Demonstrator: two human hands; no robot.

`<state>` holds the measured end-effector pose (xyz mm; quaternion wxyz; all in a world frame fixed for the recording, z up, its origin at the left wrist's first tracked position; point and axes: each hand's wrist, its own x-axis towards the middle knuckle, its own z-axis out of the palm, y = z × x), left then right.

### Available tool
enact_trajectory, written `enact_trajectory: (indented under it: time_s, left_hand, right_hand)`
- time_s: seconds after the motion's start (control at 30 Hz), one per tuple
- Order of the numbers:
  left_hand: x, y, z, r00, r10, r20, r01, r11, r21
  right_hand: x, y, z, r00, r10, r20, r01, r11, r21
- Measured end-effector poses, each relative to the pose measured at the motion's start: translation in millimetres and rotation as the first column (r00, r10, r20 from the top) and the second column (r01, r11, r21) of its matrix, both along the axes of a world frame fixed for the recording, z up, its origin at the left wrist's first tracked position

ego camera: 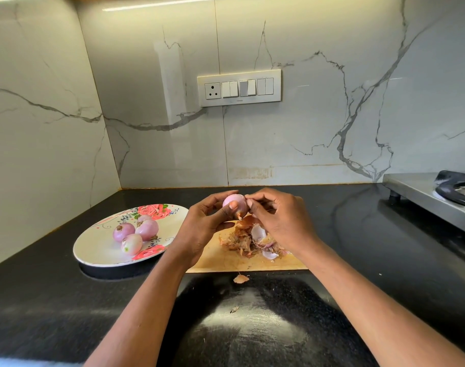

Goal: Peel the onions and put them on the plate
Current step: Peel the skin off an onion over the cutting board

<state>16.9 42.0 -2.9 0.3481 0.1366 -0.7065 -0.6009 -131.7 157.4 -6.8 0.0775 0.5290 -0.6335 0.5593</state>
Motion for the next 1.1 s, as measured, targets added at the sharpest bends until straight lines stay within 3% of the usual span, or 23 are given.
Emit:
enact_trajectory:
  time_s: [0.27,0.53,0.83,1.1]
  left_hand:
    - [1,-2,-1,0.999,0.044,0.004,-0.043,0.999,-0.025]
    - [1,0,1,1.0,0.013,0.007,-0.013,0.999,-0.041]
    - [-1,5,0,0.99,-0.134,0.037,0.135,0.99,-0.05]
    - [0,6,0,0.983,-0.184,0.023,0.184,0.983,-0.015]
  right_hand:
    - [7,0,3,0.992,0.109,0.066,-0.11,0.994,0.013]
    - [2,1,4,0.991,0.079,0.109,-0.074,0.996,-0.046]
    - [-9,2,6,0.975,-0.103,0.199,0.114,0.992,-0.045]
    - [-5,2,7,0.974,-0.138,0.178,0.128,0.99,0.067]
